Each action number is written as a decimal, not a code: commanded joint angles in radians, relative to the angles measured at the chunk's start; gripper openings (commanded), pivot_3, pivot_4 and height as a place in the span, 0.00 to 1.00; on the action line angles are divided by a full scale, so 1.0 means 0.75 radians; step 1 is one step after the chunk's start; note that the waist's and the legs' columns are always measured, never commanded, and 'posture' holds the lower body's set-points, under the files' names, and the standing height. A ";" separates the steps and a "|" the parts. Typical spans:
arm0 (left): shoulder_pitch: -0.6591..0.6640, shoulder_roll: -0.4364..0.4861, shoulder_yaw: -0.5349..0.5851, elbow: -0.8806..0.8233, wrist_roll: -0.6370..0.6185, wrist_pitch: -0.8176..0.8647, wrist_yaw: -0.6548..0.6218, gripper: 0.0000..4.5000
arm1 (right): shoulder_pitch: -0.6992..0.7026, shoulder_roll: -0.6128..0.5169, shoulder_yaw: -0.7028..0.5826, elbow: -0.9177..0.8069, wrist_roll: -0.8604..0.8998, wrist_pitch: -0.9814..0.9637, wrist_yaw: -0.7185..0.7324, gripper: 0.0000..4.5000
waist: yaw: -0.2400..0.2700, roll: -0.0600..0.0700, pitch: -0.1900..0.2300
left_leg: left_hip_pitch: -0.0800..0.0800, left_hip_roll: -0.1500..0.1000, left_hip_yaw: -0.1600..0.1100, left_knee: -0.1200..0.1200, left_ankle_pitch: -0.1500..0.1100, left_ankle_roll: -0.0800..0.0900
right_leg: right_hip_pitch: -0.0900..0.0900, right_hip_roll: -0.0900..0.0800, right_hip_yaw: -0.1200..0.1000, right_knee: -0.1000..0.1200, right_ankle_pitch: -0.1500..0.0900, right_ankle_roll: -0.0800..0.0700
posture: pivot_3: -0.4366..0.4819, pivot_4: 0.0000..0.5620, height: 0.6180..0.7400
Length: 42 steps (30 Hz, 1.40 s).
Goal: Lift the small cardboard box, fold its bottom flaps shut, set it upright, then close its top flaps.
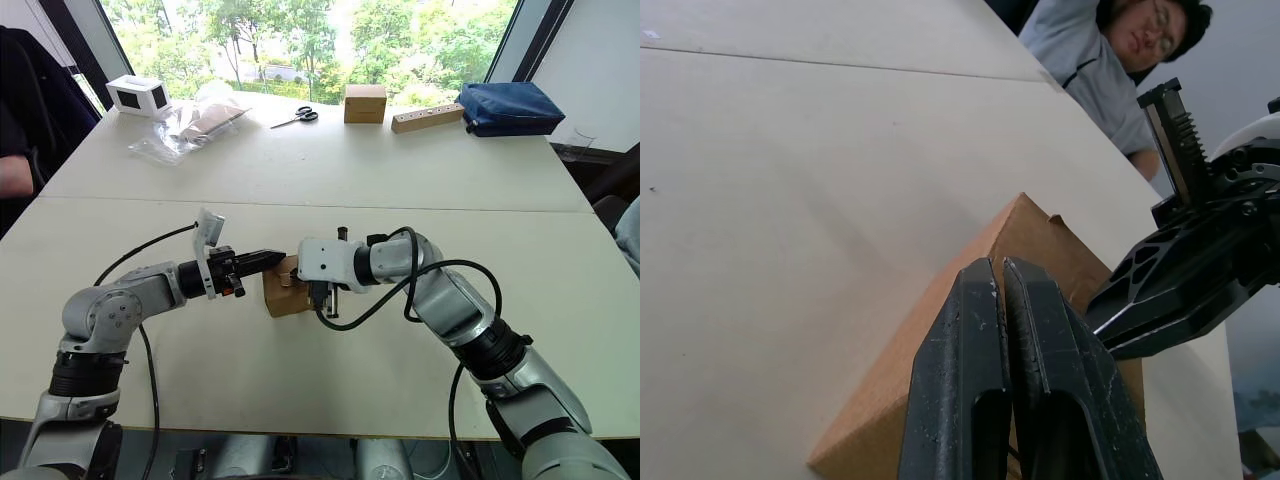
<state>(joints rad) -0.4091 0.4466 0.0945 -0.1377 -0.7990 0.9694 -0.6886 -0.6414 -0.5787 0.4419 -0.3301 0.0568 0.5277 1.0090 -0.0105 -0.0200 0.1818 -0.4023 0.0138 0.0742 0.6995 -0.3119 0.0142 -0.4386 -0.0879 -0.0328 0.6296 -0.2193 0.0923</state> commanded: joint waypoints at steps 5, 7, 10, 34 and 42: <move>-0.016 -0.013 0.019 0.000 -0.029 0.020 0.011 0.03 | 0.020 -0.013 -0.013 -0.082 0.026 0.021 0.017 0.00 | 0.000 0.000 0.000 | 0.000 0.000 0.000 0.000 -0.001 0.001 | 0.000 0.000 0.000 0.000 0.000 0.000 | 0.48 0.27 1.00; -0.020 -0.016 0.023 0.000 -0.039 0.026 0.016 0.03 | 0.014 -0.008 -0.003 -0.063 0.012 0.013 0.009 0.00 | 0.000 0.000 0.000 | 0.000 0.000 0.000 0.000 -0.001 0.002 | 0.000 0.000 0.000 0.000 0.000 0.000 | 0.48 0.27 1.00; -0.023 -0.020 0.033 -0.002 -0.057 0.039 0.022 0.03 | 0.004 -0.005 0.015 -0.027 -0.021 -0.009 -0.003 0.00 | 0.000 0.000 0.000 | 0.000 0.000 0.000 0.000 -0.001 0.001 | 0.000 0.000 0.000 0.000 0.000 0.000 | 0.48 0.27 1.00; 0.001 -0.019 0.013 -0.035 -0.054 0.074 0.033 0.03 | -0.021 0.001 0.080 0.136 -0.240 -0.179 -0.034 0.00 | 0.001 0.000 0.000 | 0.014 0.000 0.000 -0.002 -0.002 0.003 | 0.014 0.000 0.000 -0.002 -0.001 -0.001 | 0.48 0.27 1.00; 0.006 -0.001 -0.049 -0.045 0.007 0.035 0.021 0.03 | -0.009 0.012 0.059 0.113 -0.222 -0.164 -0.014 0.00 | 0.000 0.000 0.000 | 0.015 0.000 0.000 -0.002 -0.002 0.002 | 0.014 -0.001 0.000 -0.002 0.000 -0.001 | 0.48 0.27 1.00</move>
<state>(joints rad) -0.4101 0.4342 0.0941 -0.1413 -0.8217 1.0099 -0.6597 -0.6488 -0.5718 0.5008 -0.2389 -0.1046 0.3885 0.9961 -0.0103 -0.0201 0.1818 -0.3914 0.0135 0.0742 0.6982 -0.3130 0.0156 -0.4282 -0.0885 -0.0328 0.6282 -0.2197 0.0917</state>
